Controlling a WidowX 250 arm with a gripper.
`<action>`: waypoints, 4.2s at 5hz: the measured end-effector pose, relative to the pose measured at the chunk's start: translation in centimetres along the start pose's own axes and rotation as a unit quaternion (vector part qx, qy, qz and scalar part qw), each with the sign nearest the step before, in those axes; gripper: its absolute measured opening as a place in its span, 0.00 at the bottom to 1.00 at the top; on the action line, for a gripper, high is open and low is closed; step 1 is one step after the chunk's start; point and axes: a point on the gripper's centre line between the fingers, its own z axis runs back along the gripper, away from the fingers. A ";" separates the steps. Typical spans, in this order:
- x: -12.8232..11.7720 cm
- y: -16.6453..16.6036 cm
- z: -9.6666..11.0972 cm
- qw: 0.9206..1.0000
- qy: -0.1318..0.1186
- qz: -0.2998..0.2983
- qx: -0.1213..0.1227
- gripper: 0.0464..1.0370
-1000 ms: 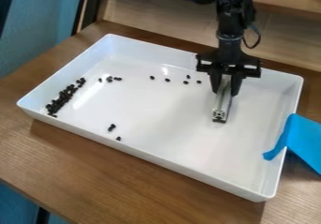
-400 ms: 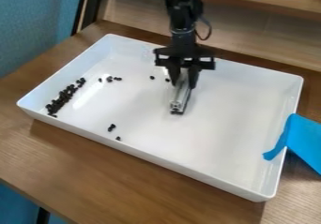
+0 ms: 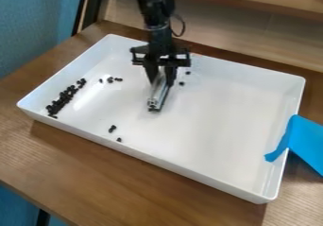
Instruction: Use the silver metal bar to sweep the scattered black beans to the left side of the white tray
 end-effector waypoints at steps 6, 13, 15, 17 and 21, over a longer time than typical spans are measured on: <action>-1.9 13.4 1.9 0.999 0.005 -0.015 0.028 0.34; -8.5 -13.8 1.3 0.996 0.038 -0.076 0.002 0.34; -9.9 -11.2 0.3 0.994 0.039 -0.103 0.011 0.34; -10.6 -7.0 0.4 0.994 0.020 -0.111 0.010 0.34; -10.1 -2.1 0.6 0.994 -0.005 -0.110 0.016 0.34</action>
